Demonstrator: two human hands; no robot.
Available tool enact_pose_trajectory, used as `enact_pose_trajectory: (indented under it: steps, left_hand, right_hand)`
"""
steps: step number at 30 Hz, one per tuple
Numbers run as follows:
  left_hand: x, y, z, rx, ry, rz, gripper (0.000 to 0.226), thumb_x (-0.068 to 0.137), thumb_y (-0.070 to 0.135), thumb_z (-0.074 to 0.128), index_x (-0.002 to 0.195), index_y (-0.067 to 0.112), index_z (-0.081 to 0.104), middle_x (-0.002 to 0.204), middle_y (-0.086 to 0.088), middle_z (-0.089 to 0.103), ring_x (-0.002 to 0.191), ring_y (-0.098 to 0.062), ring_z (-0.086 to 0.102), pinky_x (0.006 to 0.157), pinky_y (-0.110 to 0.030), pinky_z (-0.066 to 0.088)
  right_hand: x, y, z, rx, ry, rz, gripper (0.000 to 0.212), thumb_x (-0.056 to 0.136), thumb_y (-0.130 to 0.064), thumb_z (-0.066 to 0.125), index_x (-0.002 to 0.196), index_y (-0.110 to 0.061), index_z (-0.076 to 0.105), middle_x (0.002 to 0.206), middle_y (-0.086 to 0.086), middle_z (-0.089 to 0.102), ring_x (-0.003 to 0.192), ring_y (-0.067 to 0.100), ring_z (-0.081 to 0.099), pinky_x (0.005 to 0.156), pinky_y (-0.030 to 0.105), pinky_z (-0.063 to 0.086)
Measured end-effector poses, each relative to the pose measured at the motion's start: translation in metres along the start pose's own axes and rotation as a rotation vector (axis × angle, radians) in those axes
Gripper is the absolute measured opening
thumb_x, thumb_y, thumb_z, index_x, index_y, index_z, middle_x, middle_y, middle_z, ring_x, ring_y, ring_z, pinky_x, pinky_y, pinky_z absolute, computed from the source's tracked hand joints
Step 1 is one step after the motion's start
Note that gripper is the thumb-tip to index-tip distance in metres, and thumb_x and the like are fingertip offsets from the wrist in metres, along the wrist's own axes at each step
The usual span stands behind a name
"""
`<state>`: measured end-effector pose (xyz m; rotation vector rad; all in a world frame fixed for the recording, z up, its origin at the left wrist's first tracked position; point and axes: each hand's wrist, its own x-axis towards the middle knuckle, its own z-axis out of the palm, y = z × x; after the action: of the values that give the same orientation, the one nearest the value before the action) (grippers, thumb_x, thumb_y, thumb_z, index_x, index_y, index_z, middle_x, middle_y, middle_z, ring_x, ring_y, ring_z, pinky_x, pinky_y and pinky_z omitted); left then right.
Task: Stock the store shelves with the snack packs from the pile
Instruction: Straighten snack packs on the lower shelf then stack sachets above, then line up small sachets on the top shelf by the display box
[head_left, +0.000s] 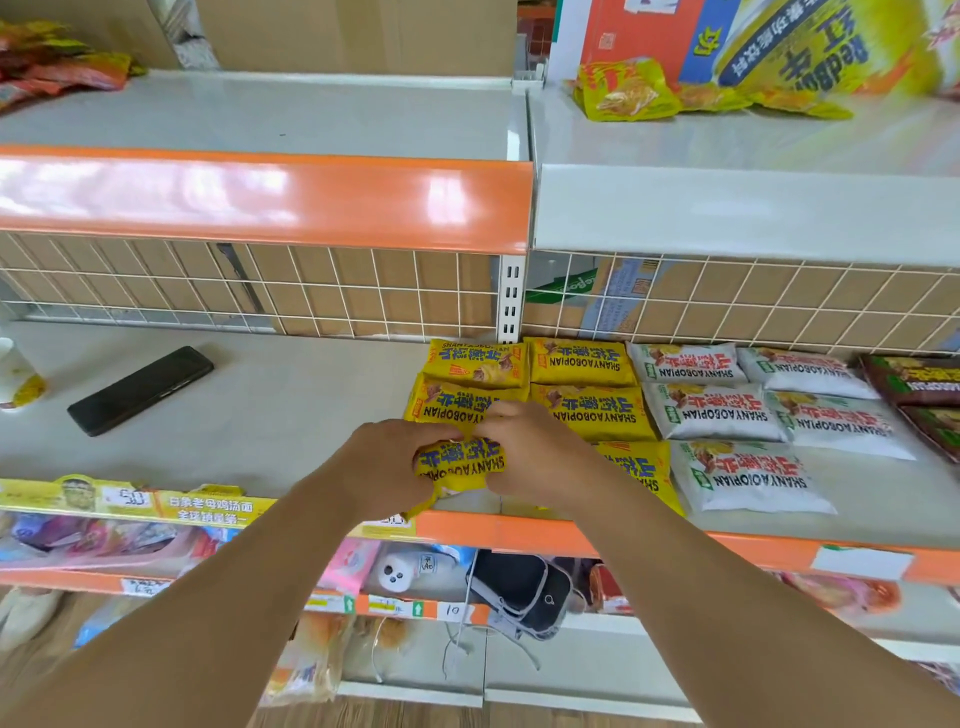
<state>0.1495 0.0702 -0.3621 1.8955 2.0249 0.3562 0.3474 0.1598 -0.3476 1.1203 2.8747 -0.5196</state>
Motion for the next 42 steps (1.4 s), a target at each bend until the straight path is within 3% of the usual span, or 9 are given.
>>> enact_pose_trajectory:
  steps: [2, 4, 11, 16, 22, 26, 30, 34, 42]
  left_hand:
    - [0.000, -0.001, 0.002, 0.104, 0.030, 0.036, 0.067, 0.073, 0.027, 0.057, 0.137, 0.048, 0.054, 0.123, 0.014, 0.064, 0.111, -0.015, 0.059, 0.095, -0.031, 0.046]
    - [-0.002, -0.003, 0.006, 0.205, 0.119, 0.092, 0.067, 0.068, 0.028, 0.053, 0.134, 0.041, 0.059, 0.132, 0.013, 0.063, 0.120, -0.017, 0.058, 0.096, -0.041, 0.048]
    - [-0.020, -0.015, 0.036, 0.241, 0.397, 0.210, 0.050, 0.076, 0.019, 0.047, 0.117, 0.027, 0.073, 0.116, 0.006, 0.071, 0.086, -0.027, 0.063, 0.067, -0.037, 0.058]
    - [-0.032, -0.022, 0.049, 0.171, 0.379, 0.174, 0.050, 0.083, 0.025, 0.039, 0.122, 0.025, 0.072, 0.125, 0.004, 0.068, 0.082, -0.030, 0.063, 0.064, -0.040, 0.061]
    - [-0.029, -0.023, 0.051, 0.120, 0.322, 0.135, 0.044, 0.086, 0.020, 0.054, 0.128, 0.024, 0.067, 0.132, -0.002, 0.064, 0.091, -0.033, 0.063, 0.073, -0.047, 0.061]
    - [-0.031, -0.024, 0.048, 0.080, 0.218, 0.102, 0.053, 0.089, 0.014, 0.062, 0.139, 0.029, 0.060, 0.147, 0.002, 0.053, 0.111, -0.032, 0.057, 0.095, -0.045, 0.054]
    - [-0.042, -0.017, 0.028, 0.143, 0.149, 0.075, 0.055, 0.091, 0.047, 0.049, 0.146, 0.039, 0.049, 0.154, 0.013, 0.043, 0.122, -0.022, 0.051, 0.103, -0.041, 0.048]
    - [-0.058, -0.012, 0.003, 0.181, 0.305, 0.037, 0.059, 0.082, 0.061, 0.047, 0.136, 0.039, 0.055, 0.136, 0.005, 0.060, 0.114, -0.025, 0.061, 0.093, -0.043, 0.053]
    - [-0.140, -0.009, -0.068, 0.139, 0.653, -0.172, 0.053, 0.079, 0.055, 0.059, 0.129, 0.035, 0.061, 0.128, 0.010, 0.062, 0.115, -0.018, 0.061, 0.094, -0.041, 0.053]
  right_hand:
    - [-0.001, -0.001, 0.005, -0.086, 0.012, 0.011, 0.038, 0.082, -0.036, 0.069, 0.117, -0.021, 0.068, 0.120, -0.002, 0.053, 0.116, 0.026, 0.046, 0.088, 0.045, 0.050]
    - [-0.001, -0.003, 0.007, -0.120, 0.038, 0.021, 0.034, 0.084, -0.039, 0.068, 0.111, -0.019, 0.068, 0.110, -0.001, 0.054, 0.108, 0.025, 0.050, 0.084, 0.045, 0.052]
    - [-0.004, -0.004, 0.017, -0.044, 0.138, -0.182, 0.049, 0.084, -0.013, 0.057, 0.127, -0.034, 0.065, 0.120, -0.007, 0.063, 0.109, 0.020, 0.060, 0.080, 0.039, 0.053]
    - [-0.007, -0.005, 0.027, -0.079, 0.098, -0.158, 0.053, 0.095, -0.009, 0.048, 0.139, -0.037, 0.058, 0.156, -0.008, 0.043, 0.137, 0.019, 0.047, 0.099, 0.037, 0.047]
    - [0.002, -0.011, 0.027, -0.105, 0.051, -0.101, 0.060, 0.092, -0.003, 0.048, 0.142, -0.034, 0.055, 0.159, -0.006, 0.038, 0.141, 0.023, 0.042, 0.104, 0.043, 0.047]
    - [-0.001, -0.013, 0.028, -0.086, 0.027, -0.084, 0.058, 0.094, -0.003, 0.047, 0.143, -0.034, 0.055, 0.159, -0.007, 0.038, 0.143, 0.021, 0.040, 0.107, 0.040, 0.044]
    - [-0.005, -0.020, 0.015, -0.099, -0.012, -0.099, 0.055, 0.093, -0.009, 0.048, 0.142, -0.034, 0.056, 0.157, -0.006, 0.041, 0.139, 0.023, 0.043, 0.106, 0.038, 0.044]
    - [-0.008, -0.043, -0.009, -0.102, 0.051, -0.192, 0.049, 0.090, -0.017, 0.051, 0.134, -0.035, 0.063, 0.142, -0.006, 0.056, 0.125, 0.025, 0.055, 0.094, 0.038, 0.050]
    - [0.001, -0.147, -0.068, -0.075, 0.134, -0.565, 0.041, 0.090, -0.020, 0.054, 0.129, -0.027, 0.067, 0.134, -0.006, 0.060, 0.124, 0.019, 0.054, 0.101, 0.034, 0.045]
